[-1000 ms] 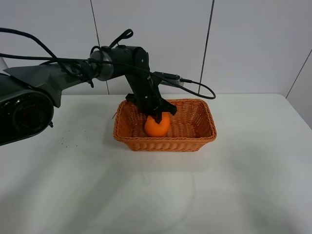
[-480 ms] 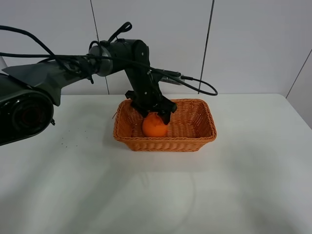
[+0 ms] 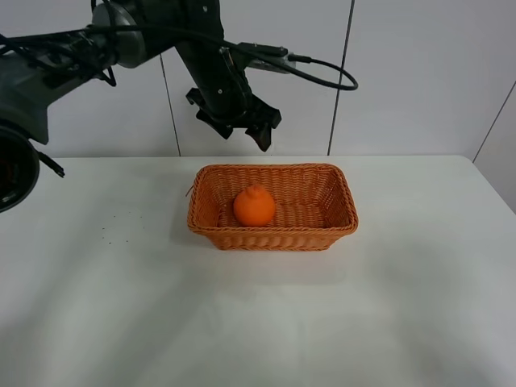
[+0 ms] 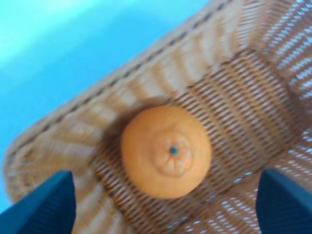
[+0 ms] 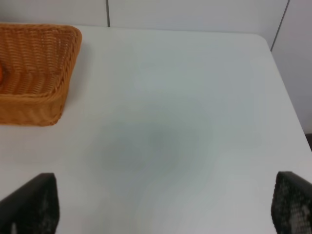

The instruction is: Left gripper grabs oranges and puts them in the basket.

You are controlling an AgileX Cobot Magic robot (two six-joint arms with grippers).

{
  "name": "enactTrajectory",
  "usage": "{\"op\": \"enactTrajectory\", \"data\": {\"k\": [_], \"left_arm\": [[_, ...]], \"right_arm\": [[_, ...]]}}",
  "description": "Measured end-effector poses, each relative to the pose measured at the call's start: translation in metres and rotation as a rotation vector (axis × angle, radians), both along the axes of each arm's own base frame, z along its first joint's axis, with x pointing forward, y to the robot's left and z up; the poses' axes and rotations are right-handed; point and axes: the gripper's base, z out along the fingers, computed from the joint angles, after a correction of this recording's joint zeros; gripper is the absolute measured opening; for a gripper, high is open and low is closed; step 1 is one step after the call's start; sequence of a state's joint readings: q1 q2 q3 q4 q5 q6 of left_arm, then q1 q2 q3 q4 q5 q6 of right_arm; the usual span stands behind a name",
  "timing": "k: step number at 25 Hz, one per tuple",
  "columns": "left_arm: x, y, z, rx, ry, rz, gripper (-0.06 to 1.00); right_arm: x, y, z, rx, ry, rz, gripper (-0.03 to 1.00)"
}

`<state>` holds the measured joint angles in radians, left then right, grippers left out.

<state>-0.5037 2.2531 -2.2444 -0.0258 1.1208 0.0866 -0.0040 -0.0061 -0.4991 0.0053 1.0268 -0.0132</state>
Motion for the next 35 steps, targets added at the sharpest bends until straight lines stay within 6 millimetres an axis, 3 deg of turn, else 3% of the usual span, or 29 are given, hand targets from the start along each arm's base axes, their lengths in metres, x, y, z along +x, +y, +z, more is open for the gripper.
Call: {"op": "enactTrajectory", "data": {"k": [6,14,18,21,26,31,35], "left_arm": [[0.026,0.054,-0.001,0.025,-0.007,0.119,0.86],[0.060,0.183,-0.002,0.041,-0.015,0.388,0.85],[0.064,0.231,-0.002,0.044,-0.014,0.485,0.85],[0.063,0.247,-0.002,0.046,-0.007,0.520,0.85],[0.055,0.248,-0.004,0.052,0.028,0.524,0.85],[0.027,0.246,0.005,0.073,0.116,0.519,0.85],[-0.001,0.246,0.025,0.070,0.120,0.531,0.85]], "right_arm": [[0.000,0.000,0.000,0.000,0.000,0.000,0.69],[0.000,0.000,0.000,0.000,0.000,0.000,0.69],[0.000,0.000,0.000,0.000,0.000,0.000,0.69],[0.000,0.000,0.000,0.000,0.000,0.000,0.69],[0.000,0.000,0.000,0.000,0.000,0.000,0.69],[0.000,0.000,0.000,0.000,0.000,0.000,0.69],[0.000,0.000,0.000,0.000,0.000,0.000,0.69]]}}
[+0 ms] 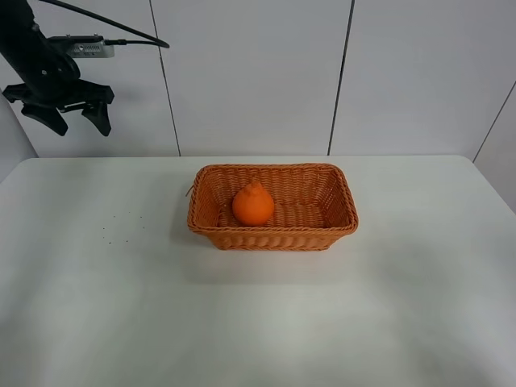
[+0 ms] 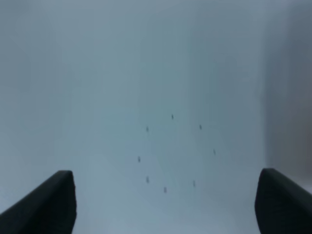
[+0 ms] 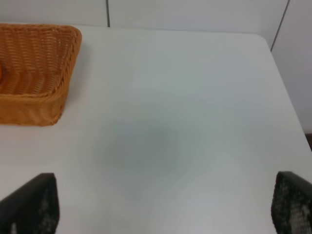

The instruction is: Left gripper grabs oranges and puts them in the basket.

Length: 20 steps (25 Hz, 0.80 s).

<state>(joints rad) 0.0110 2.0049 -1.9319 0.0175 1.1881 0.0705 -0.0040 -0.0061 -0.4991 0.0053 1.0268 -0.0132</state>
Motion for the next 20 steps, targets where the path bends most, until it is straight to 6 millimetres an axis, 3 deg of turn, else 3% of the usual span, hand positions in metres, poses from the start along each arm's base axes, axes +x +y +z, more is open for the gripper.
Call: {"op": "enactTrajectory", "data": {"k": [6,12,16,20], "left_arm": [[-0.066,-0.001,0.025,-0.005,0.021,0.015,0.85],[-0.160,-0.002,0.036,-0.008,0.031,0.028,0.85],[-0.230,-0.003,0.035,-0.010,-0.002,0.034,0.85],[-0.291,-0.003,0.010,-0.010,-0.011,0.036,0.85]], "right_arm": [[0.000,0.000,0.000,0.000,0.000,0.000,0.69],[0.000,0.000,0.000,0.000,0.000,0.000,0.69],[0.000,0.000,0.000,0.000,0.000,0.000,0.69],[0.000,0.000,0.000,0.000,0.000,0.000,0.69]]}}
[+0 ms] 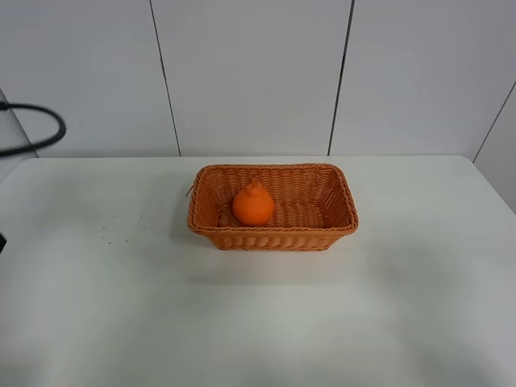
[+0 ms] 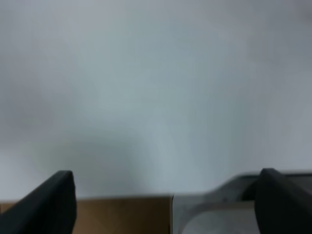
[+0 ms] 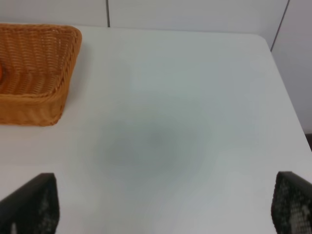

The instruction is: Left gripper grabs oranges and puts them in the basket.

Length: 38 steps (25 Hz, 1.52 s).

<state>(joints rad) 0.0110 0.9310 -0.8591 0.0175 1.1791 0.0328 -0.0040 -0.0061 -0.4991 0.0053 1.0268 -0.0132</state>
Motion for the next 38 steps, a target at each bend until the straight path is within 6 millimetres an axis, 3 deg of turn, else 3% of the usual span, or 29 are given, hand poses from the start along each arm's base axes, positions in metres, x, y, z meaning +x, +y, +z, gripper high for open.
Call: {"op": "enactTrajectory", "data": {"k": [6,11,15,24,38], "left_arm": [[-0.069,-0.001,-0.033,-0.010,-0.169,0.029,0.85],[-0.102,0.000,-0.049,-0.010,-0.343,0.043,0.85],[-0.120,-0.001,-0.046,-0.009,-0.481,0.042,0.85],[-0.148,-0.001,-0.045,-0.011,-0.682,0.041,0.85],[-0.149,-0.001,-0.045,-0.011,-0.691,0.041,0.85]], "right_arm": [[0.000,0.000,0.000,0.000,0.000,0.000,0.69],[0.000,0.000,0.000,0.000,0.000,0.000,0.69],[0.000,0.000,0.000,0.000,0.000,0.000,0.69],[0.000,0.000,0.000,0.000,0.000,0.000,0.69],[0.000,0.000,0.000,0.000,0.000,0.000,0.69]]}}
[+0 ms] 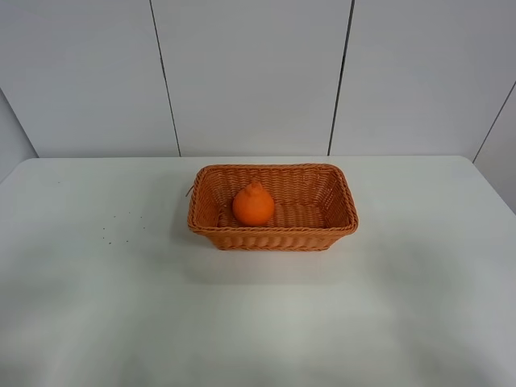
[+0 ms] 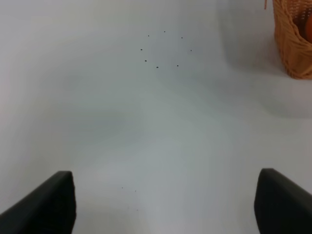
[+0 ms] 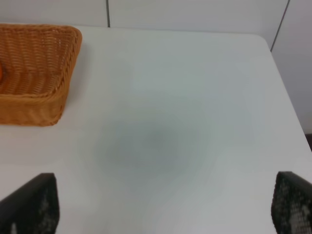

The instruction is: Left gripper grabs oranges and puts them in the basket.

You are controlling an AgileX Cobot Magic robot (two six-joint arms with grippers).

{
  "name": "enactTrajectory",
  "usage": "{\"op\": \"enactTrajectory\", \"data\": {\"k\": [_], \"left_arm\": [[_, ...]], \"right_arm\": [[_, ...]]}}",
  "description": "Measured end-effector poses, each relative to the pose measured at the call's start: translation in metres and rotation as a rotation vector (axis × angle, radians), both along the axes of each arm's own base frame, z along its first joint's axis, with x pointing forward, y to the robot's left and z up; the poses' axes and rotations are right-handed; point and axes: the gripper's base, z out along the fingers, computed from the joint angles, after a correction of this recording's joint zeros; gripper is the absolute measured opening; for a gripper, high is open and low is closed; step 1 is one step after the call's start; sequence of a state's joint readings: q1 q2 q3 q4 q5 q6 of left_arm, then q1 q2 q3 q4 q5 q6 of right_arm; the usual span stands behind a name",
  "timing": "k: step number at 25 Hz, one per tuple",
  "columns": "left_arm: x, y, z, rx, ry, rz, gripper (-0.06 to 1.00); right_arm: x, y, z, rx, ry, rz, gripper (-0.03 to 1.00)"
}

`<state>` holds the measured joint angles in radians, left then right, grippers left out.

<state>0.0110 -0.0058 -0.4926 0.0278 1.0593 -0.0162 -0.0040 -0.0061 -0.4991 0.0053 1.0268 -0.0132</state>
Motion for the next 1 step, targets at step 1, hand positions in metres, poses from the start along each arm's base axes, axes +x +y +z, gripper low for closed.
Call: {"op": "enactTrajectory", "data": {"k": [1], "left_arm": [[0.0000,0.0000,0.0000,0.000,0.000,0.000,0.85]], "right_arm": [[0.0000,0.0000,0.0000,0.000,0.000,0.000,0.69]]}}
